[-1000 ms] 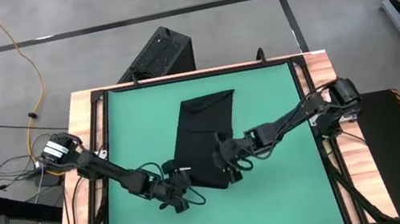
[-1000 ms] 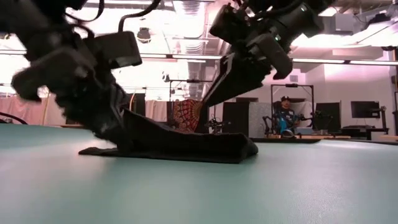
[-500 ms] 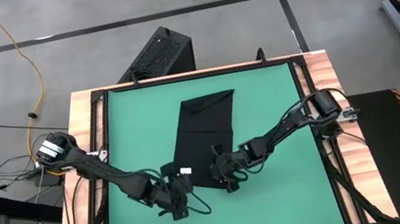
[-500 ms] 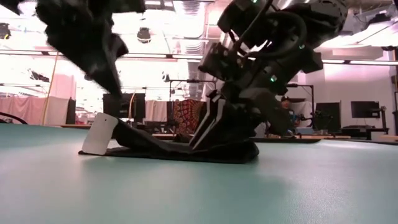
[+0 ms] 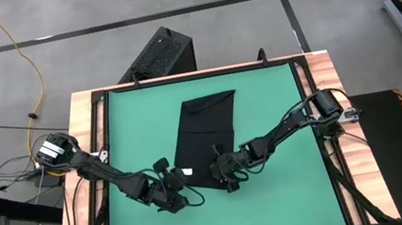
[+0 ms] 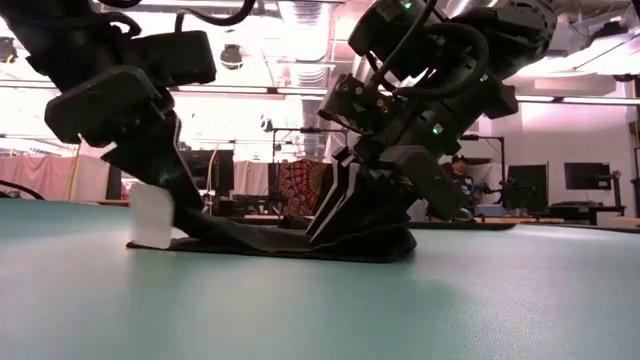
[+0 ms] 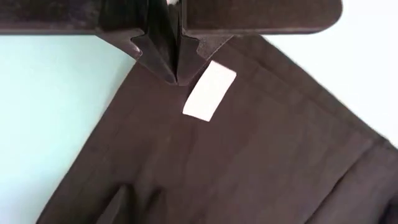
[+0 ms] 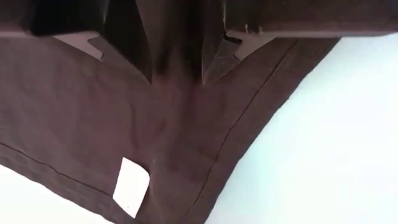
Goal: Roll towel into tight, uniform cylinder
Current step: Roll the black towel
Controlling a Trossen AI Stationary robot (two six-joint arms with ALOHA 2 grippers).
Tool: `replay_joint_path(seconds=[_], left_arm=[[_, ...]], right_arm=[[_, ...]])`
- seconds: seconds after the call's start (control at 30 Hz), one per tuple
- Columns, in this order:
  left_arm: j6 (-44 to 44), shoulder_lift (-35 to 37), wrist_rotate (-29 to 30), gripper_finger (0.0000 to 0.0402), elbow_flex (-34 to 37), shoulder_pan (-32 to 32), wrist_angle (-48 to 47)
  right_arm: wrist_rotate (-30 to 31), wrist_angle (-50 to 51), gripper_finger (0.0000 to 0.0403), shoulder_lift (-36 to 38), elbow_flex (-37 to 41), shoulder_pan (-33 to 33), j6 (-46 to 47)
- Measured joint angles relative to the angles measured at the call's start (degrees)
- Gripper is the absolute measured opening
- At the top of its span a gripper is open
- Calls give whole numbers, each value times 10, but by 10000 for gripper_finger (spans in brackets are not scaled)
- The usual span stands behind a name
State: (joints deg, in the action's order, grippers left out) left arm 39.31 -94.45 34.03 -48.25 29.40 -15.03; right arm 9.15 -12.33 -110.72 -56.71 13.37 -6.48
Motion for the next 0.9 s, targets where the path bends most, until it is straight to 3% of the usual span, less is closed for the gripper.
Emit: replay_joint_path(seconds=[0.23,0.47,0.6,0.77,0.9], left_arm=[[110,20,3,0,-17,25,-178],[100,33,39,0,-19,45,-90],[103,29,-19,0,-21,50,-68],[96,32,67,0,-21,100,-74],[26,31,75,0,-23,118,-86]], right_arm=[[0,-1,163,0,0,0,0],[0,-3,163,0,0,0,0],[0,-3,163,0,0,0,0],[0,-3,163,0,0,0,0],[0,-4,163,0,0,0,0]])
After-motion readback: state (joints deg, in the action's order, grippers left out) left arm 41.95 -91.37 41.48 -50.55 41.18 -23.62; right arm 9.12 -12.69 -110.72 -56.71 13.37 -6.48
